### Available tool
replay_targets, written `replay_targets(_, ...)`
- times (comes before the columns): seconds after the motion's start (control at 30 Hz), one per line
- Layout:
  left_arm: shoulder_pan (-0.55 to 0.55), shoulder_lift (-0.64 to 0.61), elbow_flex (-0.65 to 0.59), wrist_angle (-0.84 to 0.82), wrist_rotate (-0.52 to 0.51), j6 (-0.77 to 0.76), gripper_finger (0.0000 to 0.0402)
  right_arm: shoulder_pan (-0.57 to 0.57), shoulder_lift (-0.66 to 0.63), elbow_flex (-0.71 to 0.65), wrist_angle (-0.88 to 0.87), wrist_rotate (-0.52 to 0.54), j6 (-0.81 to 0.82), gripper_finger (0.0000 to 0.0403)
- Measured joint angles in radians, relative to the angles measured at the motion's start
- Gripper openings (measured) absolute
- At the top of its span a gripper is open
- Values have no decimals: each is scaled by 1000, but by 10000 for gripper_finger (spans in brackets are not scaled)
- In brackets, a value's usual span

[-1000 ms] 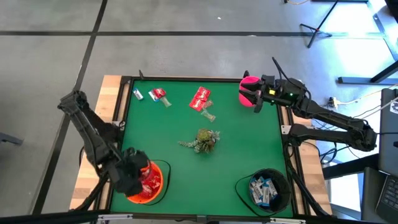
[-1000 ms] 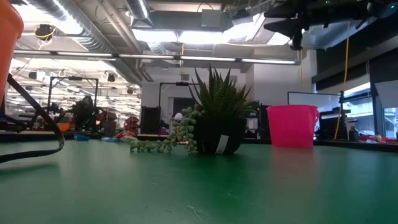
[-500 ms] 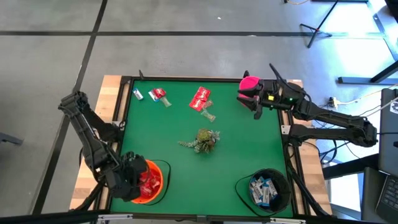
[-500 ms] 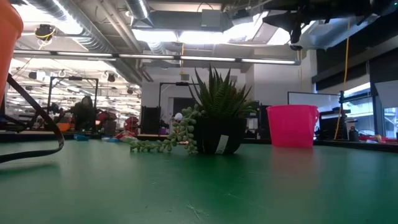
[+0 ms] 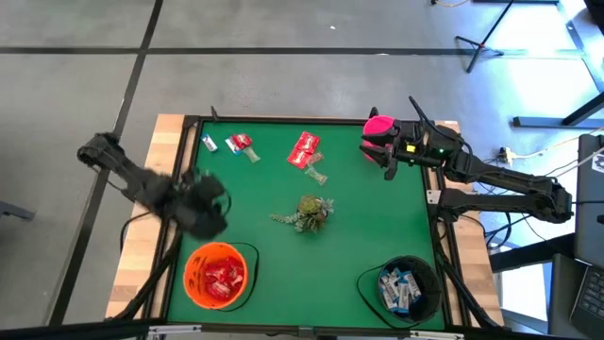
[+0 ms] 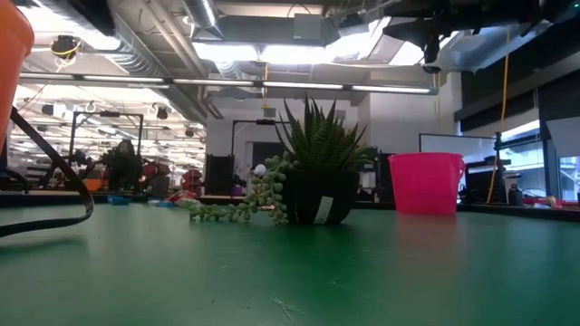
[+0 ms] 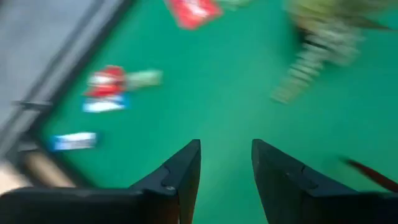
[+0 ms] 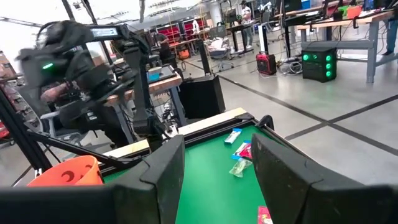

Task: Sort candy
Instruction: Put the white chocolate into the black bucket

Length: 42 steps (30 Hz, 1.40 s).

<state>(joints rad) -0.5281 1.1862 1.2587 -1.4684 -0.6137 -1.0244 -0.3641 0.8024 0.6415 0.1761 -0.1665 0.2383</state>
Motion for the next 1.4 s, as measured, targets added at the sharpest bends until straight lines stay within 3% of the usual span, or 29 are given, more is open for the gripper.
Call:
replay_targets(0.2,434,-46,0,-13,-20,308,156,0,0,0,0,0,-8,184)
replay_targets(0.43,878,-11,-15,114,84,669,187,0,0,0,0,0,-20,184)
replay_targets(0.7,1229,-11,-253,395,266,882,197,0,0,1,-33,-1,-35,184)
replay_targets(1.03,1357,102,-470,545,241,1001,198,-1,0,1,-50,-1,-50,184)
replay_targets(1.4,1403,287,-491,693,194,1030,197,-1,0,1,-53,9,-41,184)
